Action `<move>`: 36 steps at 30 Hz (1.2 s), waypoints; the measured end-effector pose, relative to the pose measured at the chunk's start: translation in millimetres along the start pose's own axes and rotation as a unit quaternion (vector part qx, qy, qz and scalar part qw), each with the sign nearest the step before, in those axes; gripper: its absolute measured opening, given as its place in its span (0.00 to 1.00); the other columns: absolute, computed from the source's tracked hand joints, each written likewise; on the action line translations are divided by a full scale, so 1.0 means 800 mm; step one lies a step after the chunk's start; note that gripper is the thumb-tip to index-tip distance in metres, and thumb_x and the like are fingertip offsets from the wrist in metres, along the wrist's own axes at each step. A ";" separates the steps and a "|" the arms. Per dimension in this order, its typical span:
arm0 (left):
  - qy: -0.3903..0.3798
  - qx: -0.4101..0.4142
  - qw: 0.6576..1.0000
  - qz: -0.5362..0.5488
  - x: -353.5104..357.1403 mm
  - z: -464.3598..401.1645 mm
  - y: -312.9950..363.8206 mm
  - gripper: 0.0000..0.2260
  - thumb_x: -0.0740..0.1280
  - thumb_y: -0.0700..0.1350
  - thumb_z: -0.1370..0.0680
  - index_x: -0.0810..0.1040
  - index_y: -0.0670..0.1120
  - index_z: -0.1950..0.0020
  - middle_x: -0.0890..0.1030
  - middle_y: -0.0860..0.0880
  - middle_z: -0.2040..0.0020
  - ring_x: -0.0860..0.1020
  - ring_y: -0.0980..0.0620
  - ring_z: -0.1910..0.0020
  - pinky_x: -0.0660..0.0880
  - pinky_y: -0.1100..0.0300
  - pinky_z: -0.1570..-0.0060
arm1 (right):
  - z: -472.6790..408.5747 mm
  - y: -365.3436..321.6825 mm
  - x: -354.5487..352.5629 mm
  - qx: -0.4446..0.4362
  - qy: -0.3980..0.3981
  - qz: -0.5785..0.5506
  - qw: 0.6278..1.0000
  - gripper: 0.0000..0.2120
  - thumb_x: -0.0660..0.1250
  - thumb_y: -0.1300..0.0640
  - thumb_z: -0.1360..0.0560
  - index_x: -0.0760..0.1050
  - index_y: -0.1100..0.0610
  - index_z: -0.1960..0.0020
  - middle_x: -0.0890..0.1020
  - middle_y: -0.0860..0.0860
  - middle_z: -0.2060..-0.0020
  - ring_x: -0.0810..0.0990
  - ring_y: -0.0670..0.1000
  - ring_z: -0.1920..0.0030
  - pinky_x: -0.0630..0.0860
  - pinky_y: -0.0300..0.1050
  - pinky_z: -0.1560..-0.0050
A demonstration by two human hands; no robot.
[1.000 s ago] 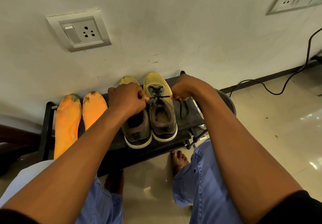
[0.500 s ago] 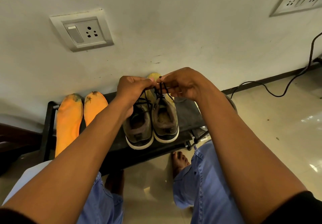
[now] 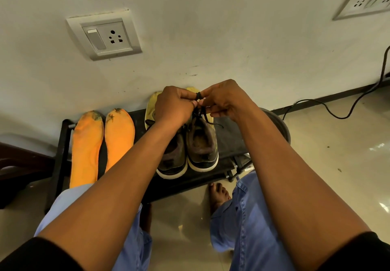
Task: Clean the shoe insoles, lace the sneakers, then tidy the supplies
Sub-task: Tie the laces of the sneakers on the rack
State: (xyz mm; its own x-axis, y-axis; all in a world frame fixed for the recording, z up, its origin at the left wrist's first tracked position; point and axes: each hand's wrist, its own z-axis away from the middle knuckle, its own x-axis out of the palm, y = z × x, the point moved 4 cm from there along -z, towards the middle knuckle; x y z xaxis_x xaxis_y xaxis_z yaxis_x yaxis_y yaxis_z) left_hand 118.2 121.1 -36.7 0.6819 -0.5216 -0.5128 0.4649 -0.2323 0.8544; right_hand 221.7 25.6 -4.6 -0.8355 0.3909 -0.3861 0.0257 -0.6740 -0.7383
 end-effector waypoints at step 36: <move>-0.057 -0.019 0.998 0.033 -0.016 -0.009 -0.016 0.21 0.80 0.44 0.29 0.83 0.54 0.36 0.87 0.54 0.59 0.83 0.61 0.55 0.79 0.58 0.42 | -0.029 0.012 0.003 -0.094 0.012 0.014 0.995 0.30 0.76 0.70 0.29 0.76 0.50 0.31 0.85 0.60 0.51 0.86 0.54 0.58 0.85 0.51 0.55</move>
State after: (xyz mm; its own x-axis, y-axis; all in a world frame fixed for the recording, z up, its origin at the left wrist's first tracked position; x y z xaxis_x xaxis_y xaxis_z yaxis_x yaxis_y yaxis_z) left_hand 107.6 136.6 -41.4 0.6439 -0.6259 -0.4401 0.4431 -0.1639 0.8814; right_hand 233.1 34.6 -25.6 -0.8202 0.3890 -0.4196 0.1532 -0.5573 -0.8161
